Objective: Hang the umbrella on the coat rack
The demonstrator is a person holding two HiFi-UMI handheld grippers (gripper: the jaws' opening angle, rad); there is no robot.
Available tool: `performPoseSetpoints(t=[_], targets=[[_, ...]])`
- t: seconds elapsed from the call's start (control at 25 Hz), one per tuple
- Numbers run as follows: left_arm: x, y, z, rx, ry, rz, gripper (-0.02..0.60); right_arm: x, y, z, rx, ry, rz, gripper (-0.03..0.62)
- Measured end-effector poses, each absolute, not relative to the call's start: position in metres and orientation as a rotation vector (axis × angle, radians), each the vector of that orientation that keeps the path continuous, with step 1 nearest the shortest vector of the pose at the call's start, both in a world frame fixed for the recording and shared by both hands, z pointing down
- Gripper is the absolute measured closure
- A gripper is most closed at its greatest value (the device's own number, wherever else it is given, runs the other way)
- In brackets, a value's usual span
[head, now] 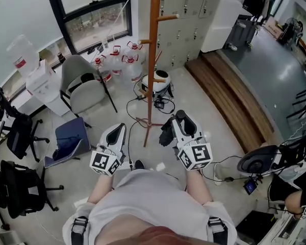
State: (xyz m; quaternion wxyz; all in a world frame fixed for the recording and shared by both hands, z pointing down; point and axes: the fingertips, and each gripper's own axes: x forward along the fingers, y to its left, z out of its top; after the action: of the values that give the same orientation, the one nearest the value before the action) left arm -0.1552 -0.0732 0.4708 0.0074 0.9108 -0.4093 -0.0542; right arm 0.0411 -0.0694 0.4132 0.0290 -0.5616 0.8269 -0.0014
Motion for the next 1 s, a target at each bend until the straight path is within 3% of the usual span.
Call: performPoseSetpoints(t=[0.4, 1.0], targets=[[-0.170, -0.190, 0.474, 2.848, -1.200, -0.168, 0.571, 0.040, -0.181, 0.405, -1.829, 2.480, -0.003, 0.442], [-0.122, -0.256, 0.471, 2.818, -1.278, -0.160, 0.571, 0.092, -0.262, 0.410, -1.781, 2.535, -0.024, 0.442]])
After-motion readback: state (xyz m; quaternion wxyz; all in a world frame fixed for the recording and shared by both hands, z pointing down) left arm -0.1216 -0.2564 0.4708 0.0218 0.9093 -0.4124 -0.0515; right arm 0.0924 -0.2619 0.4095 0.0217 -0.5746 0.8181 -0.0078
